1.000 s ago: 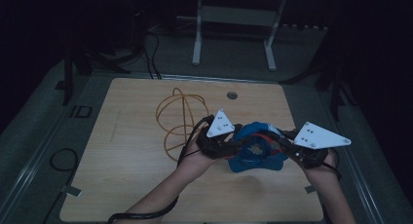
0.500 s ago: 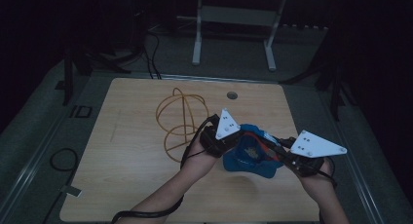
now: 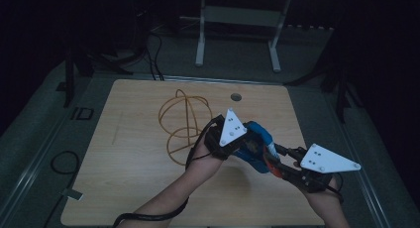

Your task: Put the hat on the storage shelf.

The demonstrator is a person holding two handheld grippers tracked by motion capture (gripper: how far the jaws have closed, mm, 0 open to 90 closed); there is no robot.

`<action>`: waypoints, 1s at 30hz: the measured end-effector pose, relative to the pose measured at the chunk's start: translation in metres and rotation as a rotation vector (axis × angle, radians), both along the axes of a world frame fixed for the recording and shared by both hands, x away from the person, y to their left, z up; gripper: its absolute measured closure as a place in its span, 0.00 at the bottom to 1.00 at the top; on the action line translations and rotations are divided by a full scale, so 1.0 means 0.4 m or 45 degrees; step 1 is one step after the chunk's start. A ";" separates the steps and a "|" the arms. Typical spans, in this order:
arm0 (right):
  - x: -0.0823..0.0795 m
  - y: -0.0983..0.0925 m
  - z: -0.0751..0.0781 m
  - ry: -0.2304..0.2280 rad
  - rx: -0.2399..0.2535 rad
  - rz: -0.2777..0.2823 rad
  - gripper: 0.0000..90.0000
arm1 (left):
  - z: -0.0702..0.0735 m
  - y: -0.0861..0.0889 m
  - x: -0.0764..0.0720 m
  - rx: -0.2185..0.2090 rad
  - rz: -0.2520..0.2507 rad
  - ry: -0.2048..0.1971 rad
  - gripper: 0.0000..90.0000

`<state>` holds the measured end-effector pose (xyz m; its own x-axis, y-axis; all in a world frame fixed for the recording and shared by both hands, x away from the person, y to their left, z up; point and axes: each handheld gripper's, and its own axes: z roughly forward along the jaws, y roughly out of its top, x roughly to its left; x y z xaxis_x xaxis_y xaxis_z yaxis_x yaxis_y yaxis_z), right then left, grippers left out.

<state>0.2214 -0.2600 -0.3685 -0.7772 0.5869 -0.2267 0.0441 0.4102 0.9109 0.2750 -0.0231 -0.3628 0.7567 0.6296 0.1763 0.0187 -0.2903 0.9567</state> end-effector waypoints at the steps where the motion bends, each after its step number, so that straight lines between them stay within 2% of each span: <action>1: -0.004 0.000 0.000 0.001 0.006 0.008 0.69 | 0.001 0.004 -0.001 -0.011 -0.019 -0.014 0.99; 2: -0.007 0.000 0.001 0.000 0.011 0.007 0.66 | 0.001 0.006 -0.002 -0.013 0.000 -0.033 0.99; 8: -0.016 -0.013 0.007 0.040 0.073 0.046 0.59 | -0.001 0.028 0.006 -0.062 -0.036 -0.037 0.99; 10: -0.021 -0.018 0.010 0.031 0.075 0.051 0.56 | -0.004 0.038 0.010 -0.079 -0.030 -0.039 0.99; 11: -0.025 -0.022 0.012 0.023 0.072 0.054 0.56 | -0.004 0.043 0.012 -0.093 -0.055 -0.034 0.99; 13: -0.028 -0.027 0.015 0.014 0.074 0.052 0.55 | -0.006 0.053 0.013 -0.106 -0.054 -0.052 0.99; 14: -0.030 -0.031 0.017 0.010 0.079 0.056 0.55 | -0.007 0.060 0.015 -0.128 -0.074 -0.048 0.99; 16: -0.033 -0.038 0.022 -0.001 0.085 0.051 0.54 | -0.008 0.075 0.015 -0.185 -0.124 -0.070 0.99; 19: -0.030 -0.054 0.026 0.001 0.087 0.060 0.48 | -0.006 0.098 0.010 -0.264 -0.211 -0.129 0.99; 21: -0.028 -0.055 0.024 -0.003 0.082 0.070 0.48 | 0.000 0.111 0.006 -0.288 -0.268 -0.159 0.99; 24: -0.022 -0.054 0.016 0.007 0.070 0.104 0.53 | 0.009 0.129 0.010 -0.323 -0.351 -0.148 0.99; 27: -0.019 -0.041 0.003 0.006 0.047 0.110 0.53 | 0.012 0.142 0.013 -0.323 -0.437 -0.138 0.99; 28: -0.019 -0.038 0.000 0.011 0.050 0.114 0.53 | 0.012 0.147 0.016 -0.340 -0.511 -0.111 0.99; 29: -0.018 -0.032 -0.003 0.019 0.049 0.127 0.53 | 0.012 0.149 0.014 -0.335 -0.528 -0.115 0.99; 30: -0.019 -0.027 -0.006 0.023 0.044 0.138 0.52 | 0.012 0.151 0.015 -0.329 -0.573 -0.099 0.99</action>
